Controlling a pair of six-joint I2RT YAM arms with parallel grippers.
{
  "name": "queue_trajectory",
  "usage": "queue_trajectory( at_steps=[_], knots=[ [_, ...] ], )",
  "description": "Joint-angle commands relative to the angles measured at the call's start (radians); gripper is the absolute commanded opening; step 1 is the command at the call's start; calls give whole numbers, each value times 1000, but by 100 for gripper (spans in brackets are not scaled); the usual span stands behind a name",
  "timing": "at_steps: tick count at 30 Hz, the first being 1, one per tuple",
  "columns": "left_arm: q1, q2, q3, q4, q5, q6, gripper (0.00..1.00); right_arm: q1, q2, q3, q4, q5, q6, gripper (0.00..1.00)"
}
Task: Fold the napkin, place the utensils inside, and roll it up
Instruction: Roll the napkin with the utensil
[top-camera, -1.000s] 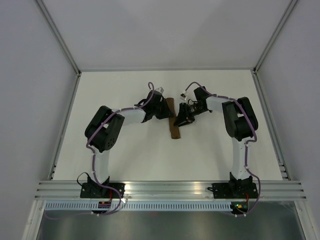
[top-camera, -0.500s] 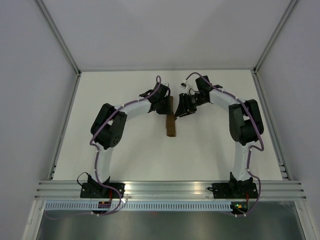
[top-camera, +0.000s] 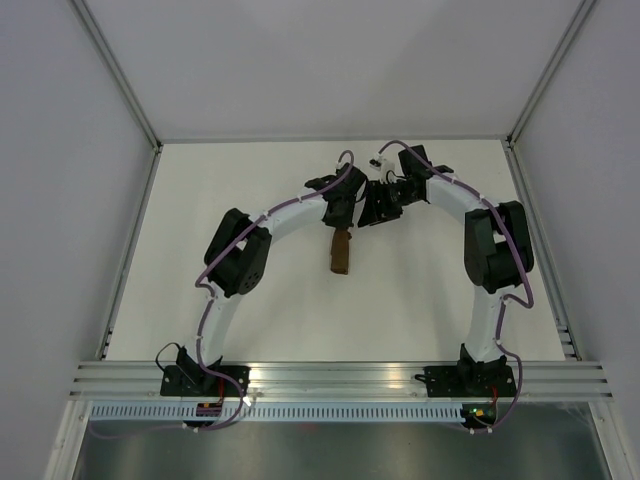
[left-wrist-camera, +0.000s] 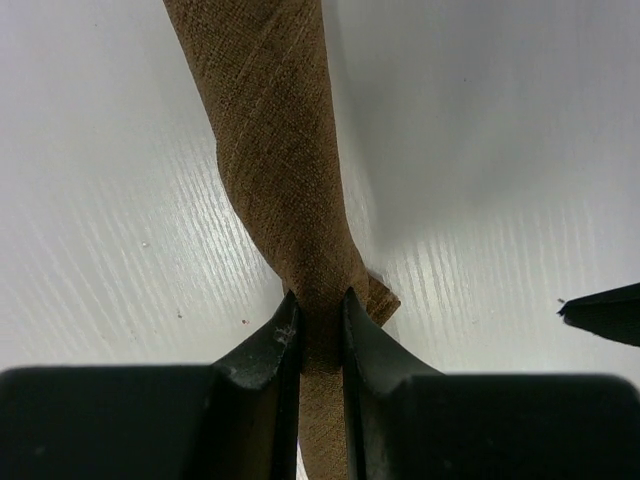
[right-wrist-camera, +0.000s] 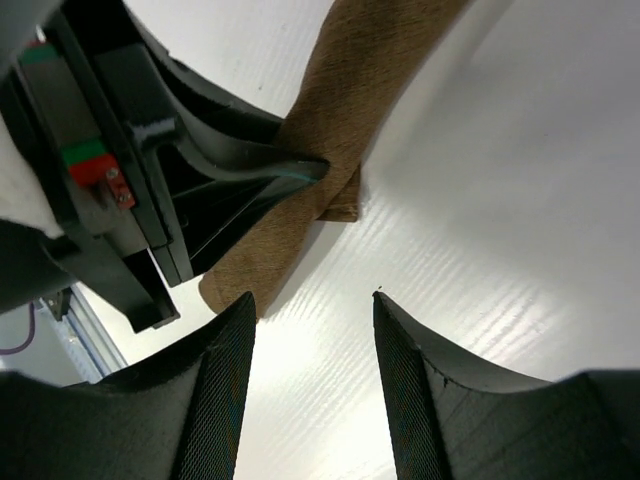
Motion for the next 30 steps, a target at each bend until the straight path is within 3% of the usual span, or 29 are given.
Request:
queue_trajectory(
  at_steps=[1, 13, 16, 22, 30],
  knots=[
    [-25, 46, 88, -123, -110, 67, 21, -26, -56, -3, 1, 69, -7, 56],
    [-52, 192, 262, -318, -268, 79, 29, -123, -67, -6, 3, 55, -7, 56],
    [-61, 215, 277, -338, -289, 75, 37, -130, -61, -5, 6, 54, -9, 57],
    [-63, 235, 288, -335, -246, 52, 49, -140, -47, 3, -2, 49, -12, 56],
    [-63, 252, 292, -332, -203, 62, 52, -147, -36, 3, -9, 29, -18, 56]
  ],
)
